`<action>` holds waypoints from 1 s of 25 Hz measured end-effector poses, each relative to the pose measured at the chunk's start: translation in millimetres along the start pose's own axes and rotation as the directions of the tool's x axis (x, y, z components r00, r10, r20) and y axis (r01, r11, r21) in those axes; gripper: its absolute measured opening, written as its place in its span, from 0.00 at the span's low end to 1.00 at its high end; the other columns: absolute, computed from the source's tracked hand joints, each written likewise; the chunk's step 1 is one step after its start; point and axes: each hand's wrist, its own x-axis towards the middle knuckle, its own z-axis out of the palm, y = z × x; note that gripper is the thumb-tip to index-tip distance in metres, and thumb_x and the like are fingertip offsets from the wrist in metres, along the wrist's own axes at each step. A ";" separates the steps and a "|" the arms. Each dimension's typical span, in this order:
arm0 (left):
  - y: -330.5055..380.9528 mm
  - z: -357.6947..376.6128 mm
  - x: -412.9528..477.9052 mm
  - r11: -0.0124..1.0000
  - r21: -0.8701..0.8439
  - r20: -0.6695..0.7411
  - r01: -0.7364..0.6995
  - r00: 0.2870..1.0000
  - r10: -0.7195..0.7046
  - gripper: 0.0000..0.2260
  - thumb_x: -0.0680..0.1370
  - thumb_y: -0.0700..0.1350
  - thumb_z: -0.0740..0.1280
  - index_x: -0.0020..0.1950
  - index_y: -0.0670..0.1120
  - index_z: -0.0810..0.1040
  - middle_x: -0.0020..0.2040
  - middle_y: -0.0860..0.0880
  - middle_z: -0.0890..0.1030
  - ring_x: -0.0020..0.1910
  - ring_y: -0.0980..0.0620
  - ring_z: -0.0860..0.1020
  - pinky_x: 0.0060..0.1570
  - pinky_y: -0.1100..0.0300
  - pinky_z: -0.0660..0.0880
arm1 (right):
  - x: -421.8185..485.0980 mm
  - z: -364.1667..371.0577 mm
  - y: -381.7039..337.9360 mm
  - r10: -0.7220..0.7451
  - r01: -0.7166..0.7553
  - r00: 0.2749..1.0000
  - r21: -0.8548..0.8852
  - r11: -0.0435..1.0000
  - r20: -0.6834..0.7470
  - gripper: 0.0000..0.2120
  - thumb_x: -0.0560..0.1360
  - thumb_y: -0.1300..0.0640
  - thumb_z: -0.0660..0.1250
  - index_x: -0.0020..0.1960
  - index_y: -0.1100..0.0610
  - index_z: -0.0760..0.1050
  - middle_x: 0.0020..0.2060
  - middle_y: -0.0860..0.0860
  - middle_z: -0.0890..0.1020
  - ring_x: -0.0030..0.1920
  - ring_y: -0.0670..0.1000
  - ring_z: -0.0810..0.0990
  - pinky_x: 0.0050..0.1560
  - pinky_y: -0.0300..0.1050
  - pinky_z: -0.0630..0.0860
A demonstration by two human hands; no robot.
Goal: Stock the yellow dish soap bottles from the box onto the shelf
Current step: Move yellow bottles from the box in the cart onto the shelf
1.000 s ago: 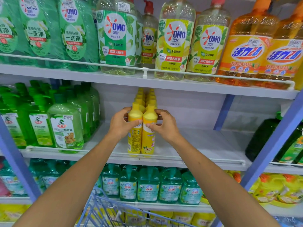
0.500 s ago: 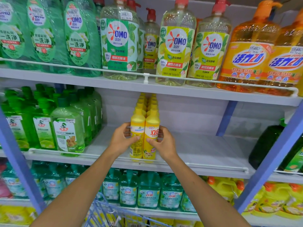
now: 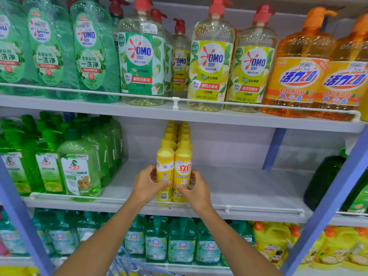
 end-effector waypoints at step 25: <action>-8.7 6.7 -10.9 0.999 0.027 -0.064 0.042 0.997 -0.040 0.23 0.66 0.45 0.83 0.56 0.47 0.77 0.47 0.53 0.83 0.47 0.56 0.82 0.49 0.58 0.80 | -0.5 4.1 1.6 -0.014 0.013 1.000 -0.032 0.999 -0.015 0.26 0.70 0.45 0.78 0.64 0.49 0.76 0.55 0.45 0.81 0.53 0.43 0.81 0.55 0.47 0.82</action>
